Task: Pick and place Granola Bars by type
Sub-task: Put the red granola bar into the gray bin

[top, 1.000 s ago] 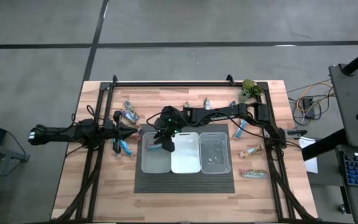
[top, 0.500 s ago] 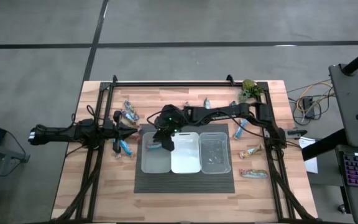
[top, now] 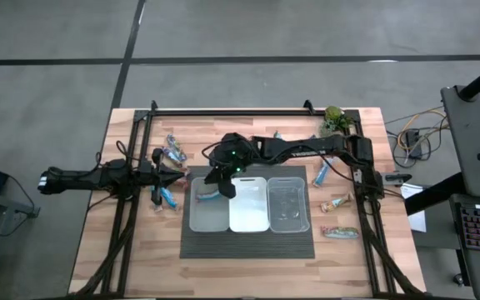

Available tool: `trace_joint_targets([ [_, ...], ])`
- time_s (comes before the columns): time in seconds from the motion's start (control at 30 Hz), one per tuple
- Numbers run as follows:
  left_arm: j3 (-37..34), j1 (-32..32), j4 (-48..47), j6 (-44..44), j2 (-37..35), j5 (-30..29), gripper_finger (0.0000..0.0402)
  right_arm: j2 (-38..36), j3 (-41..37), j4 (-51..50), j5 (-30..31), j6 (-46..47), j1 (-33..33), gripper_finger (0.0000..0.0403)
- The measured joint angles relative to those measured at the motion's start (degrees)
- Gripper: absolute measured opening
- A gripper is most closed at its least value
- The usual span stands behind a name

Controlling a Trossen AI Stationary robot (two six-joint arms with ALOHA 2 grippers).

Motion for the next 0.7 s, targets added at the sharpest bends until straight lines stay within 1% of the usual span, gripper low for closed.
trace_joint_targets([
  [0.2,0.0,0.0,0.0,0.0,0.0,0.0,0.0000,-3.3,0.0,-0.1,0.5,0.0,-1.4,0.0028],
  [0.47,0.0,0.0,0.0,0.0,0.0,0.0,0.0000,-7.6,0.0,-0.6,0.5,-0.4,-4.9,0.0028],
  [0.7,0.0,0.0,0.0,0.0,0.0,0.0,0.0000,-10.1,0.0,-6.7,2.3,-3.7,-6.9,0.0028],
])
